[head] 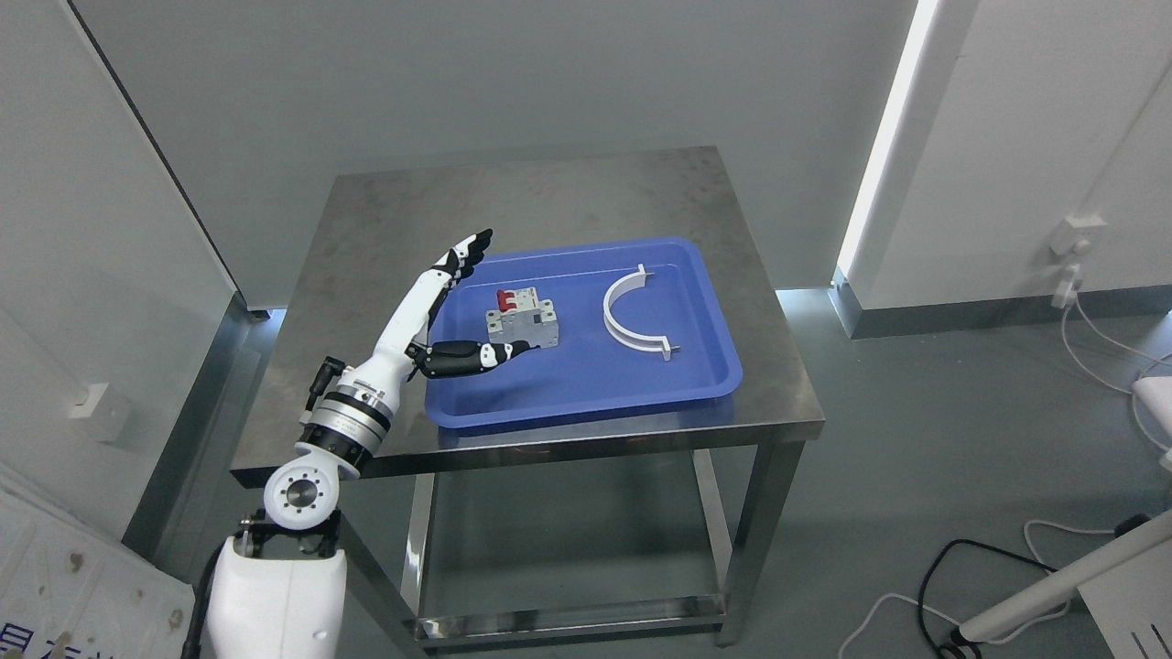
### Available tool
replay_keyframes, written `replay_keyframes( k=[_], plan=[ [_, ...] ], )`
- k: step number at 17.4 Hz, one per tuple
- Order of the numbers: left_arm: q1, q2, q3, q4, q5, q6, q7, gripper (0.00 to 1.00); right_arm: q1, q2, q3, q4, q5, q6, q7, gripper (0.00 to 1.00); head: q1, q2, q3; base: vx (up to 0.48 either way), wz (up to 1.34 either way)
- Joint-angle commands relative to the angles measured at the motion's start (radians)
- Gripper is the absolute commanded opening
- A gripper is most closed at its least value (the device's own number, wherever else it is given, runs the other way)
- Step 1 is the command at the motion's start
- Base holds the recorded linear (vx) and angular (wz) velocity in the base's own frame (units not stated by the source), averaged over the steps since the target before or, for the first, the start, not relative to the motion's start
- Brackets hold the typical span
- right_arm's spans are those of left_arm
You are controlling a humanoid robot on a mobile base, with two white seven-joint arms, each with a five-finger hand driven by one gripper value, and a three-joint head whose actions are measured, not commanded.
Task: Place circuit breaker on shelf
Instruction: 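Reach the left hand toward the grey circuit breaker in the blue tray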
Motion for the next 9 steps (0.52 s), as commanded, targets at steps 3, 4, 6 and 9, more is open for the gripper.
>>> replay_keyframes(
  k=[3, 4, 6, 9],
  plan=[
    [-0.144, 0.017, -0.079, 0.242, -0.115, 0.088, -0.056, 0.98, -0.001, -0.017, 0.000, 0.000, 0.000, 0.001, 0.001, 1.00, 0.0000, 0.000, 0.000, 0.005, -0.01],
    [-0.149, 0.017, -0.073, 0.265, -0.138, 0.089, -0.056, 0.97, -0.001, -0.017, -0.002, 0.000, 0.000, 0.001, 0.001, 1.00, 0.0000, 0.000, 0.000, 0.004, 0.02],
    [-0.149, 0.017, -0.071, 0.287, -0.193, 0.089, -0.056, 0.96, 0.001, -0.017, 0.000, 0.000, 0.000, 0.001, 0.001, 1.00, 0.0000, 0.000, 0.000, -0.001, 0.02],
    [-0.151, 0.017, -0.080, 0.292, -0.203, 0.109, -0.080, 0.90, 0.001, -0.017, 0.000, 0.000, 0.000, 0.001, 0.001, 1.00, 0.0000, 0.000, 0.000, 0.000, 0.00]
  ],
)
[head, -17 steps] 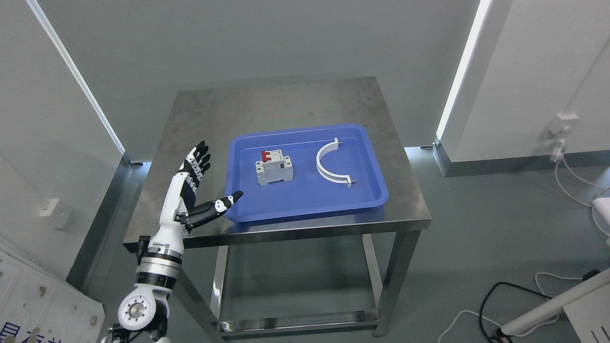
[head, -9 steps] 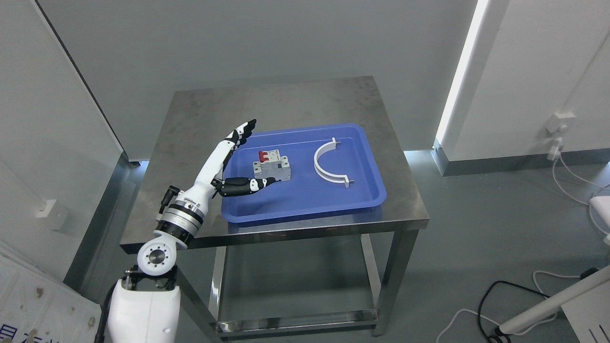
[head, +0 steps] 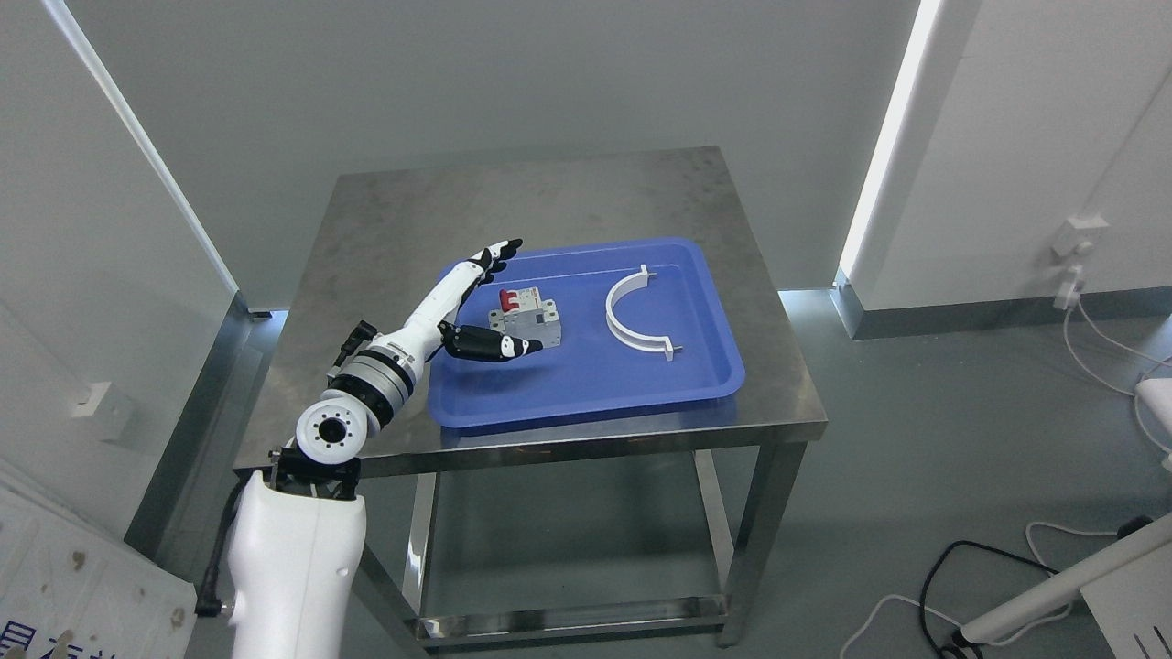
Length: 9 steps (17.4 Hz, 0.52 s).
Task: Place circuit breaker on shelf
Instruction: 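Close the left hand fingers around the circuit breaker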
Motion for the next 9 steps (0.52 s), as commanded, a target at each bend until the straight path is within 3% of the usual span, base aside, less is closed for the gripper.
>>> replay_keyframes(
  k=[1, 4, 9],
  plan=[
    [-0.042, 0.017, -0.045, 0.144, -0.058, 0.026, -0.016, 0.88, 0.001, -0.017, 0.000, 0.000, 0.000, 0.001, 0.000, 1.00, 0.0000, 0.000, 0.000, 0.000, 0.00],
    [-0.081, 0.017, -0.042, 0.170, -0.093, 0.028, -0.016, 0.81, 0.001, -0.017, 0.000, 0.000, 0.000, 0.001, 0.000, 1.00, 0.0000, 0.000, 0.000, 0.000, 0.00],
    [-0.086, 0.017, -0.042, 0.181, -0.096, 0.023, -0.016, 0.59, 0.000, -0.017, 0.000, 0.000, 0.000, 0.001, 0.000, 1.00, 0.0000, 0.000, 0.000, 0.000, 0.00]
  ],
)
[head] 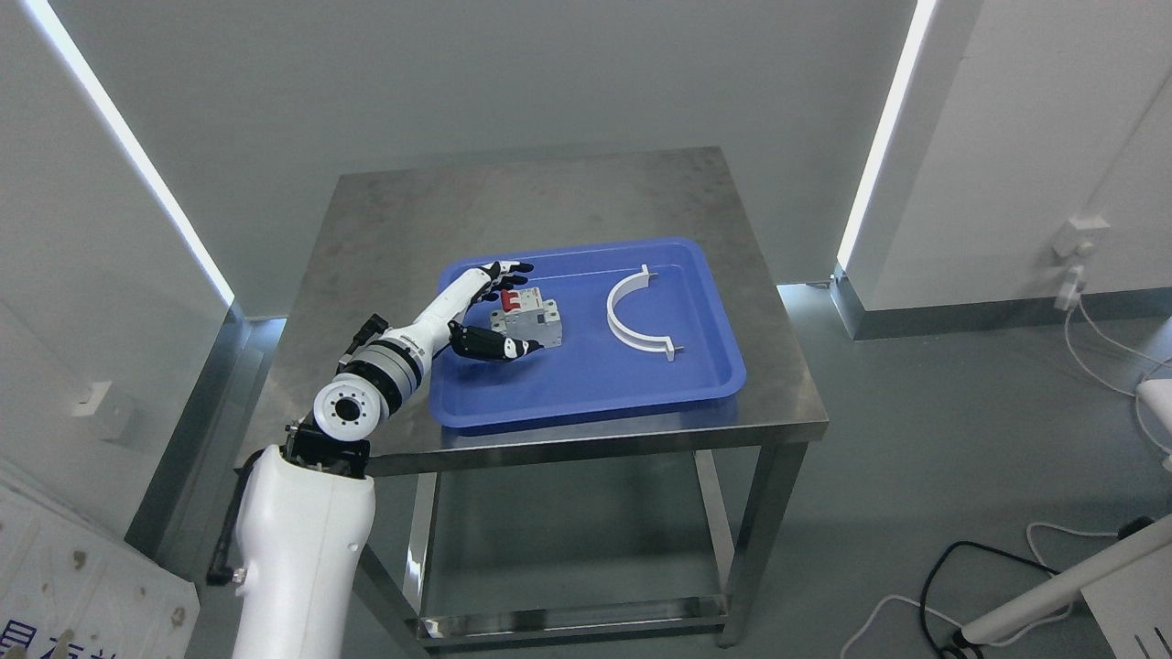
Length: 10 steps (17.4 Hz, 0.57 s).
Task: Place circuit breaker on shelf
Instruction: 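Close the left hand fingers around the circuit breaker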
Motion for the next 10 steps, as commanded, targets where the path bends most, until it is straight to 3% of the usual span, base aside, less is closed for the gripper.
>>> replay_keyframes(
  k=[1, 4, 8, 10],
  plan=[
    [-0.021, 0.017, -0.027, 0.084, -0.021, -0.005, -0.001, 0.56, 0.001, -0.017, 0.000, 0.000, 0.000, 0.001, 0.000, 1.00, 0.0000, 0.000, 0.000, 0.000, 0.00],
    [-0.021, 0.017, -0.018, 0.088, -0.021, -0.008, -0.001, 0.48, -0.001, -0.017, 0.000, 0.000, 0.000, 0.001, 0.000, 1.00, 0.0000, 0.000, 0.000, 0.000, 0.00],
    [-0.019, 0.017, 0.022, 0.088, -0.019, -0.075, 0.007, 0.22, -0.001, -0.017, 0.000, 0.000, 0.000, 0.001, 0.000, 1.00, 0.0000, 0.000, 0.000, 0.000, 0.00],
    [-0.019, 0.017, 0.060, 0.088, -0.009, -0.103, 0.025, 0.17, -0.001, -0.017, 0.000, 0.000, 0.000, 0.001, 0.000, 1.00, 0.0000, 0.000, 0.000, 0.000, 0.00]
  ],
)
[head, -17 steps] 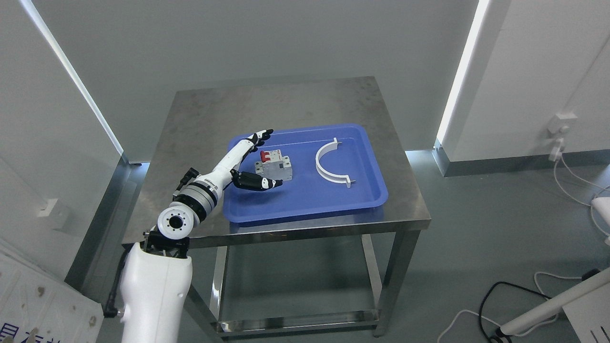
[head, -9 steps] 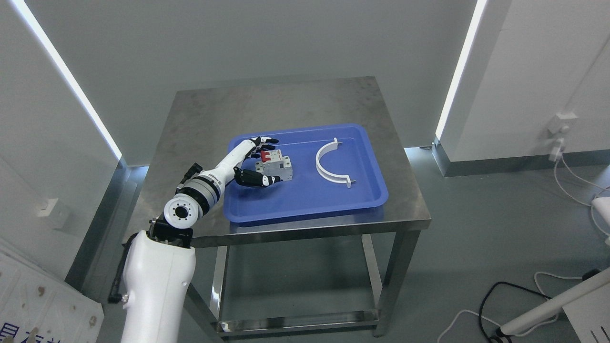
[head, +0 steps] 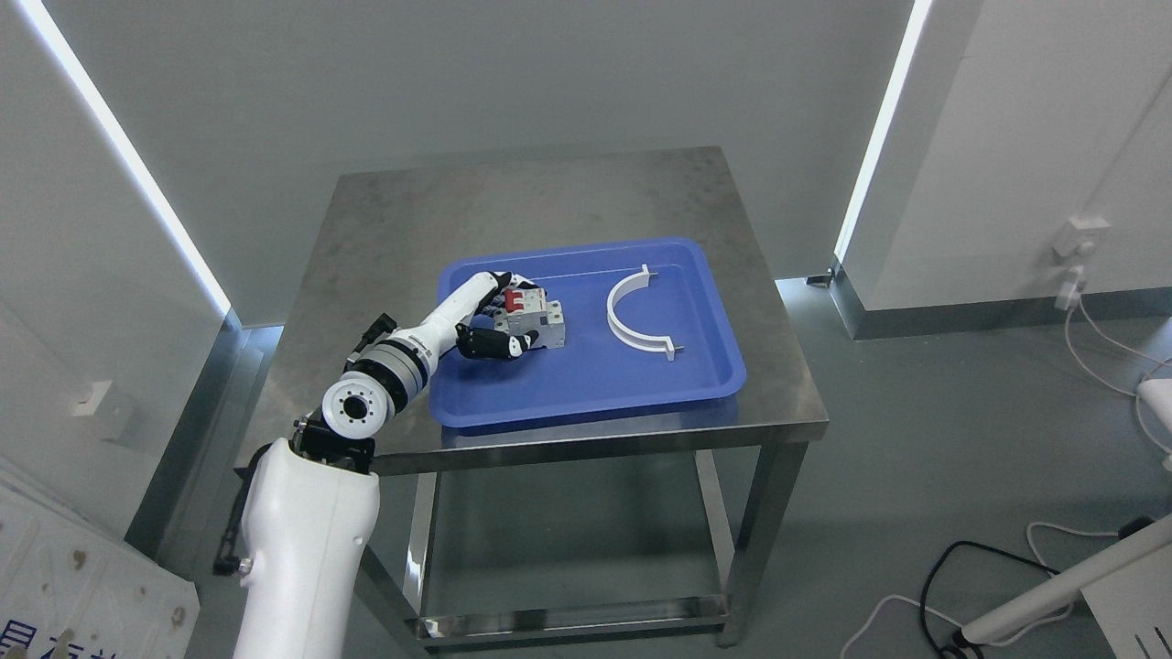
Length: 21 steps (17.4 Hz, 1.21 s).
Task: Place circuit breaker on shelf
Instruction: 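Close the left hand fingers around the circuit breaker, then lift the circuit breaker up out of the tray with the left hand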
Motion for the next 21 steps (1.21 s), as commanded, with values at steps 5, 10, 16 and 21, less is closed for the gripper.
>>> replay_keyframes(
  k=[5, 10, 16, 21],
  plan=[
    [-0.061, 0.017, 0.230, -0.025, 0.302, -0.185, 0.242, 0.14, 0.000, -0.017, 0.000, 0.000, 0.000, 0.001, 0.000, 1.00, 0.0000, 0.000, 0.000, 0.000, 0.00],
    [0.105, 0.017, 0.233, -0.193, 0.567, -0.239, 0.354, 0.15, -0.001, -0.017, 0.000, 0.000, 0.000, 0.001, 0.000, 1.00, 0.0000, 0.000, 0.000, 0.003, -0.01],
    [0.290, 0.017, 0.216, -0.353, 0.624, -0.407, 0.257, 0.15, -0.001, -0.017, 0.000, 0.000, 0.000, 0.001, 0.000, 1.00, 0.0000, 0.000, 0.000, 0.022, 0.00],
    [0.399, 0.017, 0.215, -0.439, 0.624, -0.504, 0.163, 0.15, 0.001, -0.017, 0.000, 0.000, 0.000, 0.001, 0.000, 1.00, 0.0000, 0.000, 0.000, -0.073, -0.02]
  ],
)
